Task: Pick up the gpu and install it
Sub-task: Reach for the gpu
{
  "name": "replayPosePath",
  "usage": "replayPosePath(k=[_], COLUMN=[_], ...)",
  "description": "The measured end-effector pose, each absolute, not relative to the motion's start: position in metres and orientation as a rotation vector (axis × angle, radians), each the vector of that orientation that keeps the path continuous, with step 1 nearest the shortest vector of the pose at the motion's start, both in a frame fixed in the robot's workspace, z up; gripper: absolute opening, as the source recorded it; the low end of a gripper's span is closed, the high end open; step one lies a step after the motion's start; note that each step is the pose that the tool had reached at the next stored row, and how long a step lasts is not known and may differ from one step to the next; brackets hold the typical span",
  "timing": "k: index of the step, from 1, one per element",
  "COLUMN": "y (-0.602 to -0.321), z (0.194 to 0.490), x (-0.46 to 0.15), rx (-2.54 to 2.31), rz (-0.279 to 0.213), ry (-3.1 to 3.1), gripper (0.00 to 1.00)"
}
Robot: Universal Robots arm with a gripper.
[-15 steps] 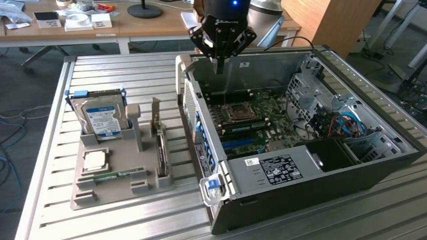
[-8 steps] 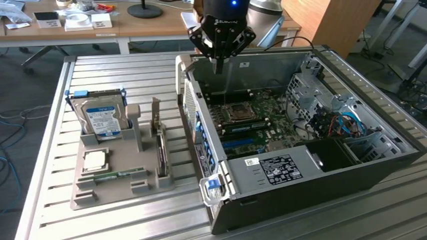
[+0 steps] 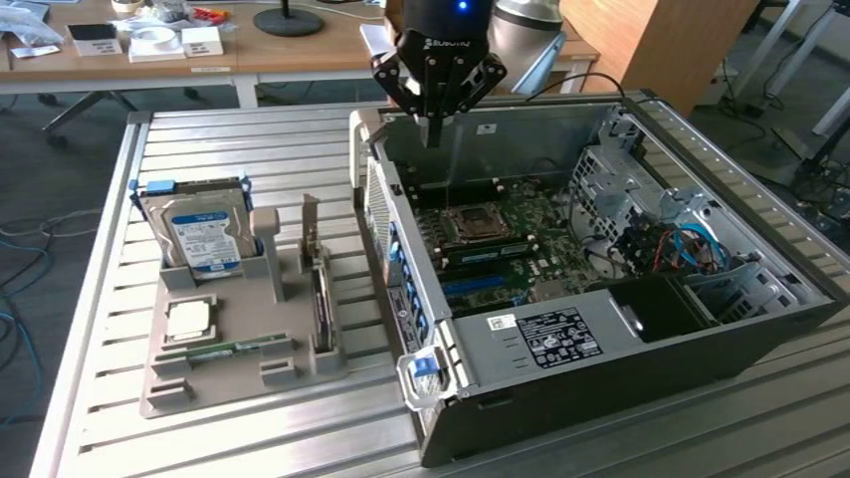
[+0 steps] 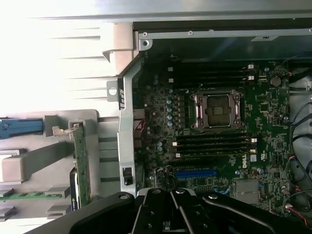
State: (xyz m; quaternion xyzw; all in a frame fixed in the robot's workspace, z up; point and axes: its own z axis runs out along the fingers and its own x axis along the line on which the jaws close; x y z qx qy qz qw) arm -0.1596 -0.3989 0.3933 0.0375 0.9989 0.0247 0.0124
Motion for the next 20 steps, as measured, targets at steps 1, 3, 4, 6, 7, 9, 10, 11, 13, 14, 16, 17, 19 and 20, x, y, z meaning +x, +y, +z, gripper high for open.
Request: replayPosePath(k=[1,3,4,6,7,9,10,11,13,14,16,17,19,20], y=[-0.399,-0.399,-0.399,-0.399,-0.399,-0.399,-0.399,-0.399,-0.399,-0.399,-0.399,-0.399,-0.399,-0.399], z=[0.393,0.393,0.393,0.393,0.393,0.393,0.393,0.393,0.393,0.393,0.393,0.393,0.393,0.393], x=[-0.160,-0.161,-0.162,-0.164,-0.164,-0.166,-0.167,-0.168,-0.170,-0.172,-0.174,-0.175,-0.177,-0.178], rx=[0.117,0.117,0.117,0.117,0.117,0.117,0.117,0.117,0.117,0.117,0.117,0.117,0.117,0.117], rz=[0.077,0.077,0.077,0.077,0.077,0.077,0.077,0.077,0.077,0.077,0.077,0.077,0.077,0.077], ry=[3.114,3.114,3.114,3.114,3.114,3.114,3.114,3.114,3.114,3.114,3.114,3.114,3.114,3.114], gripper=[0.11,0.11,0.11,0.11,0.11,0.11,0.11,0.11,0.11,0.11,0.11,0.11,0.11,0.11])
